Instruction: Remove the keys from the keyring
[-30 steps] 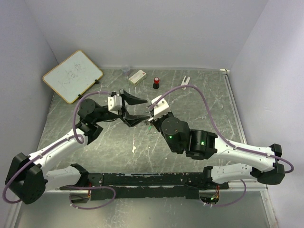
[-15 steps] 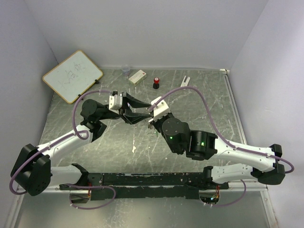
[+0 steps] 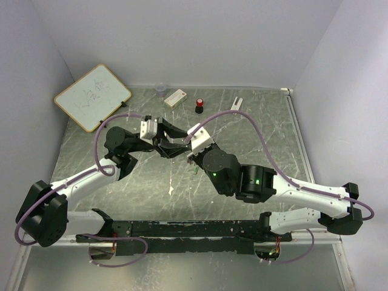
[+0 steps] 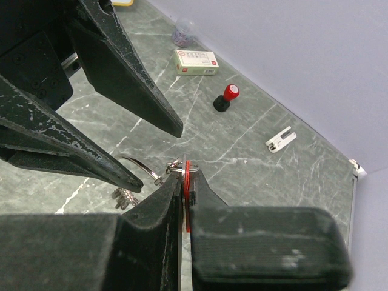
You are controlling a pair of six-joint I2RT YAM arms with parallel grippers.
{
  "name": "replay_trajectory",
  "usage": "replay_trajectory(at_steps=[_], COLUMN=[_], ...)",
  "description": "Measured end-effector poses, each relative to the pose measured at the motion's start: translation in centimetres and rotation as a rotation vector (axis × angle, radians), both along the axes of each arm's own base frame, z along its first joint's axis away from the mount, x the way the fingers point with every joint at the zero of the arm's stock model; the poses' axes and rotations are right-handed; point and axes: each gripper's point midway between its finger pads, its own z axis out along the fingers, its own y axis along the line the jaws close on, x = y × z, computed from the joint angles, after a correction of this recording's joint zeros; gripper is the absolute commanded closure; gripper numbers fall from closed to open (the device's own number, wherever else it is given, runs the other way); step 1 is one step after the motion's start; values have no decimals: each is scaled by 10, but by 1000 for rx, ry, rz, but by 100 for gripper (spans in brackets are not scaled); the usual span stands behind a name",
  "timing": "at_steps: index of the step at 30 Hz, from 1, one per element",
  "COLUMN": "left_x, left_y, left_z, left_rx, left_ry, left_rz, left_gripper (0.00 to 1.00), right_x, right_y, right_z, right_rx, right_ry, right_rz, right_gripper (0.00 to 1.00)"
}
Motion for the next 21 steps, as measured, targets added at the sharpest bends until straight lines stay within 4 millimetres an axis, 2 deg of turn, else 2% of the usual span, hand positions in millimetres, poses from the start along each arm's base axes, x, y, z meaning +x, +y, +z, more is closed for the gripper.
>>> replay_trajectory(at_steps=[10, 16, 21], left_x=[4, 4, 3], left_y=[-5, -6, -6], left_z=[-8, -14, -13], left_rx=[-2, -3, -5], left_ry=[44, 67, 81], left_rz=[-15, -23, -31], left_gripper=[50, 61, 67], right_x=[0, 0, 0], right_y=[4, 5, 5], right_z=[-2, -2, 0], right_rx=[-36, -44, -44], right_ry=[-6, -12, -17], right_rz=[18, 21, 21], right_gripper=[100, 100, 100])
